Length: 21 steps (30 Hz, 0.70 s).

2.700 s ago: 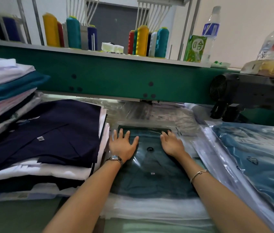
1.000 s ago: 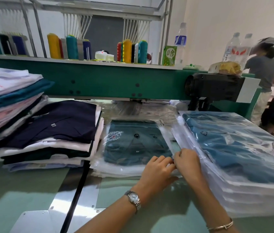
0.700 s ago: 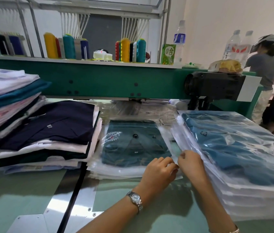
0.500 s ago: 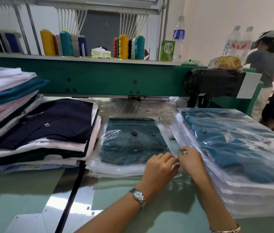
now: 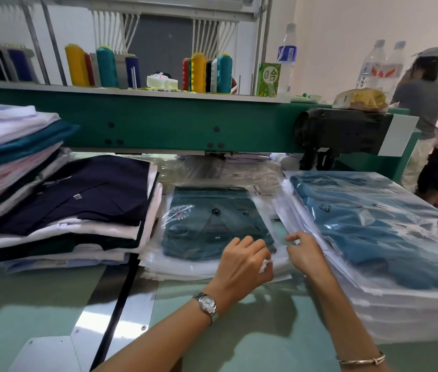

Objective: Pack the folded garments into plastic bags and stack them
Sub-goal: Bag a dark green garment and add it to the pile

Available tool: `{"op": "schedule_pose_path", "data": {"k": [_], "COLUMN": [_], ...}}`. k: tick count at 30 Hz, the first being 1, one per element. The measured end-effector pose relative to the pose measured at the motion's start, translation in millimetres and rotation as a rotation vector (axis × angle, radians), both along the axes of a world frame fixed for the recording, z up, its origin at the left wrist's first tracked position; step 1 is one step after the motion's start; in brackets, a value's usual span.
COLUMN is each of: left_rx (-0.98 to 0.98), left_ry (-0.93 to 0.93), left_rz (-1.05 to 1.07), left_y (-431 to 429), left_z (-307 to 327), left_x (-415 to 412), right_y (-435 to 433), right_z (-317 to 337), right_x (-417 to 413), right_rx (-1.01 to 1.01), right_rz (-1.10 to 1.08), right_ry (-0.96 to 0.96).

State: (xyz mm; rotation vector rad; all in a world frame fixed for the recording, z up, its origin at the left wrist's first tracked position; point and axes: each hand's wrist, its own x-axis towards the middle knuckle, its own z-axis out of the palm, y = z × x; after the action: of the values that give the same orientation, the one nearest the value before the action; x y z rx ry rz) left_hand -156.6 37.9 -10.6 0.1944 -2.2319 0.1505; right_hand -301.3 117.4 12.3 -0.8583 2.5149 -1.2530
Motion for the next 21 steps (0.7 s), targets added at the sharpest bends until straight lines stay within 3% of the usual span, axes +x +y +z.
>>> {"op": "schedule_pose_path", "data": {"k": [21], "left_rx": [-0.177], "left_ry": [-0.119], "left_rz": [0.127], "left_y": [-73], "left_z": [-8], "left_x": [147], "right_y": [1], "right_z": [-8], "right_x": [0], "right_rx": [0.079], "right_rz": [0.003], "right_ry": [0.018]}}
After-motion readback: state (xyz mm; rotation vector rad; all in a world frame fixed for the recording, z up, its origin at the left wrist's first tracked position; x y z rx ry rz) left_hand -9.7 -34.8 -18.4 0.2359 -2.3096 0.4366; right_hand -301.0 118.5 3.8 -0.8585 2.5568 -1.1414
